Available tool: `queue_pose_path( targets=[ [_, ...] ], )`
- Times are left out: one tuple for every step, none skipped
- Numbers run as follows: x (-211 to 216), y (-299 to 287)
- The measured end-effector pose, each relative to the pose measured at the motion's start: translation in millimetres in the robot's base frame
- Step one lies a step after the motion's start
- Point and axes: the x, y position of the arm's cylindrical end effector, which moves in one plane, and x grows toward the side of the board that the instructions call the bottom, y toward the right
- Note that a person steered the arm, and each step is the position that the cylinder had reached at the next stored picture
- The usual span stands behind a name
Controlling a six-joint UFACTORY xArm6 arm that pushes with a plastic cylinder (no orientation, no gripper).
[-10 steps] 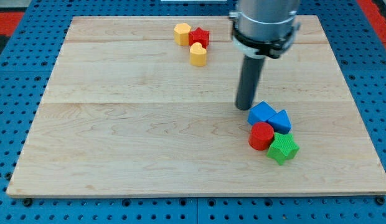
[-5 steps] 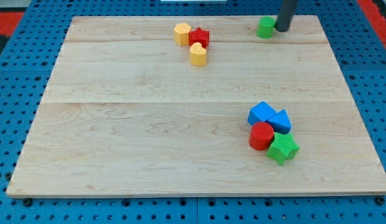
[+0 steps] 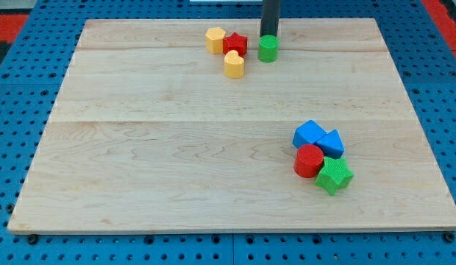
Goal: Place the green circle into the blue cube
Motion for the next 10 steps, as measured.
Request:
queue_pose_path(
  targets=[
    [36,-20],
    [63,-39],
    [91,-16],
    [111,-13],
    [81,-18],
    [97,10],
    [137,33],
    [151,30],
    [156,29],
    [165,27]
  ],
)
